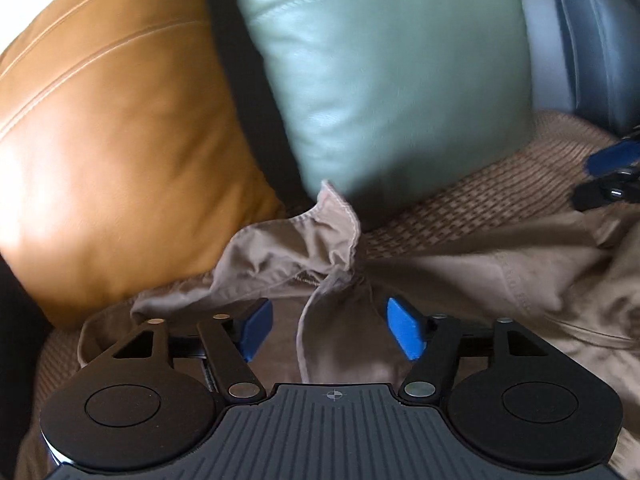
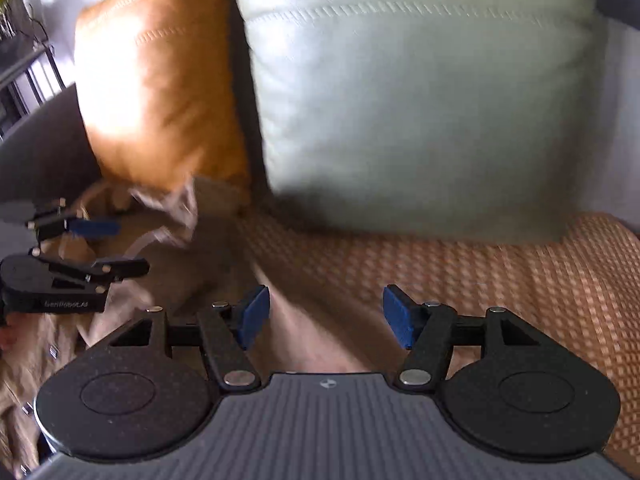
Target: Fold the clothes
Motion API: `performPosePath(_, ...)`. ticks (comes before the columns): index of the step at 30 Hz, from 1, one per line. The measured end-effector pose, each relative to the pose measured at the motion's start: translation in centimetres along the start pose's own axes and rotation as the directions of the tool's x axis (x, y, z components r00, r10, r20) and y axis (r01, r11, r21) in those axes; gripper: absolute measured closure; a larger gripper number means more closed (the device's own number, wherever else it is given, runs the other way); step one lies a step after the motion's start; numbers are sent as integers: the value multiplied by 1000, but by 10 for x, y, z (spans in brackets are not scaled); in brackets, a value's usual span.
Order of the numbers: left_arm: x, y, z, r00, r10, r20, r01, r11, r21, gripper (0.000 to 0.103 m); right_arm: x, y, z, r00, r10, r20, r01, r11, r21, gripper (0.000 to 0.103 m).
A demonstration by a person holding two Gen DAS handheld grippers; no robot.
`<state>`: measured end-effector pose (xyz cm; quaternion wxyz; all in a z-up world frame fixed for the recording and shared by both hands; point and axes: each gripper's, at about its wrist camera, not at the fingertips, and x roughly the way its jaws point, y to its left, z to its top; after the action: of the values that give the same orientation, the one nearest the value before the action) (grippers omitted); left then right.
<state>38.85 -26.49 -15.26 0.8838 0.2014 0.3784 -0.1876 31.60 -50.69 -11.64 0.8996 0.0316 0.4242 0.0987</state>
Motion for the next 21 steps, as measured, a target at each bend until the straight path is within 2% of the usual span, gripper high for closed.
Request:
performPosePath(3,31,-7,2,999,24,-36,-25,999,-22,25,12,-15,-14,999,-11,-38,11,1000,3,35)
performPosePath(4,39,-8,2,999,29,-43,-30,999,-36,31,20,-19,-16,998,-18,-53,17,1000,-3,35)
performPosePath(5,43,-7,2,998,35,-47,-37,998,-49,62,25,-23,-19,997,-28,-67,28,1000,-10,35)
performPosePath(6,46,-6,1,997,59,-51,-62,996,-69,85,29,-28,-22,996,-45,-79,43,999,-16,35)
performPosePath(7,47,1,-3,996,69,-52,-75,991,-114,89,32,-33,-26,994,-61,-92,59,998,-23,35)
performPosePath(9,43,25,-12,997,60,-53,-71,971,-227,93,39,-41,-31,990,-87,-114,85,996,-27,35)
performPosePath(12,37,59,-44,995,63,-72,-85,929,-360,99,41,-50,-39,987,-100,-124,100,995,-12,35)
performPosePath(16,37,86,-87,993,28,-115,-77,892,-445,101,44,-46,-37,992,-83,-97,82,996,-22,35)
performPosePath(19,32,91,-96,996,25,-90,-65,876,-478,102,51,-33,-29,995,-69,-75,66,997,-45,35)
performPosePath(21,31,91,-96,996,24,-83,-61,877,-476,102,61,-25,-25,995,-75,-66,71,995,-64,30)
